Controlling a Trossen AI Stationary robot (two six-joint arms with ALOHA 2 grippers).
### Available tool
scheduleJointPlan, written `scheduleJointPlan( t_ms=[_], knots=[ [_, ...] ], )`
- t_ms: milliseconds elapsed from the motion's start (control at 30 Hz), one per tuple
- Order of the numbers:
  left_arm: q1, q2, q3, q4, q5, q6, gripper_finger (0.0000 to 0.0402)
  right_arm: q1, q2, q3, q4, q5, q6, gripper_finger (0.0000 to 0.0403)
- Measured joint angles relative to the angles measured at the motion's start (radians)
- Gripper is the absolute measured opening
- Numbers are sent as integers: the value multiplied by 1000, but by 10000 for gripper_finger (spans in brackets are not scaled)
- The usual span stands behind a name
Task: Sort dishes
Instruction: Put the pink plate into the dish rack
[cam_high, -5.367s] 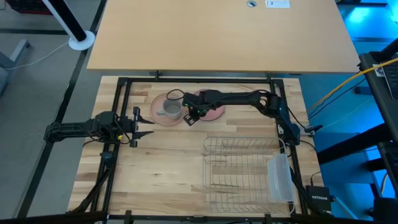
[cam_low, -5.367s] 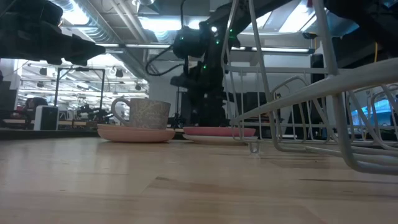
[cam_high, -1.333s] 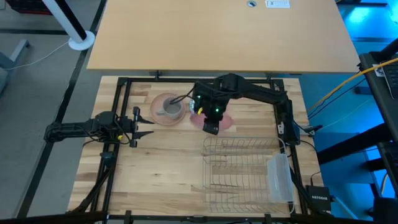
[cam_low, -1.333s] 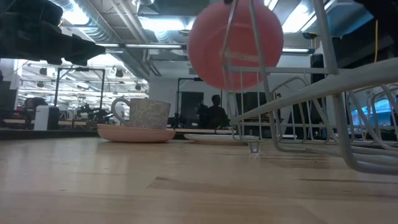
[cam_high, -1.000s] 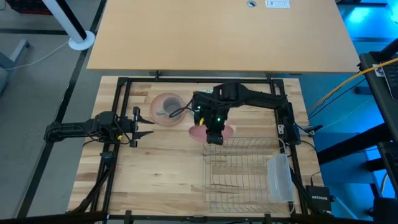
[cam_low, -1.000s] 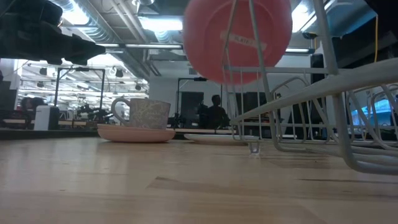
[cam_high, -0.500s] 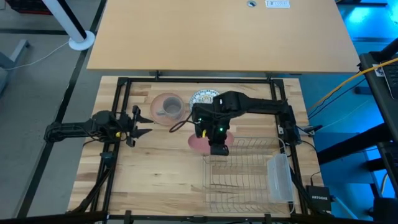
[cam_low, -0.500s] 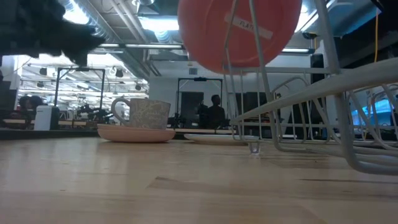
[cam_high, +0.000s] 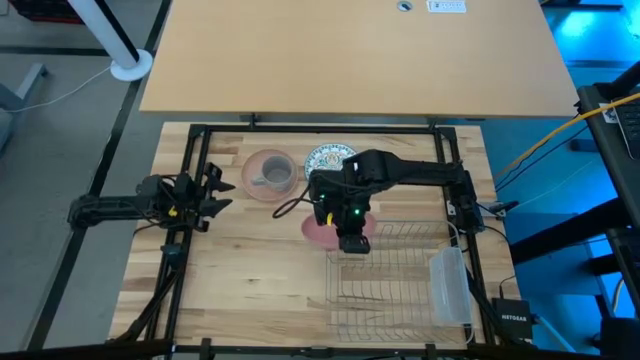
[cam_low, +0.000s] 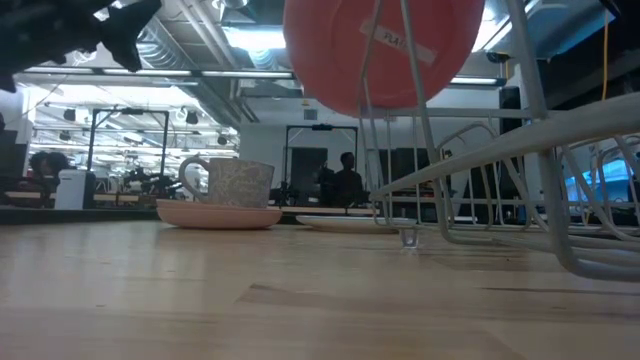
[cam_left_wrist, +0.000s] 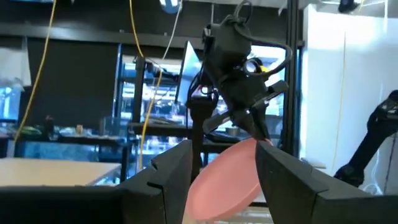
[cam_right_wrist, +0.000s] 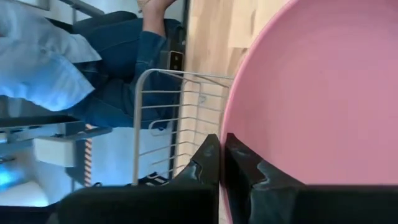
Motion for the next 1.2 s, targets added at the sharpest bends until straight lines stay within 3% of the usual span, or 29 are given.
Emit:
scheduleJointPlan(
  t_ms=[233,500,767,967,1200],
  knots=[
    [0,106,0,180,-7,78,169,-27,0,0,45,51,-9,8],
    [0,276,4,413,5,96,169,-39,0,0,183,-13,-11,8],
    [-47,544,144,389,143,27,169,-36,0,0,304,-95,-2,8],
    [-134,752,292,255,221,145,169,-36,0,0,314,-118,1,8],
    [-156,866,400,147,219,259,169,-18,0,0,314,-142,-1,8]
  ],
)
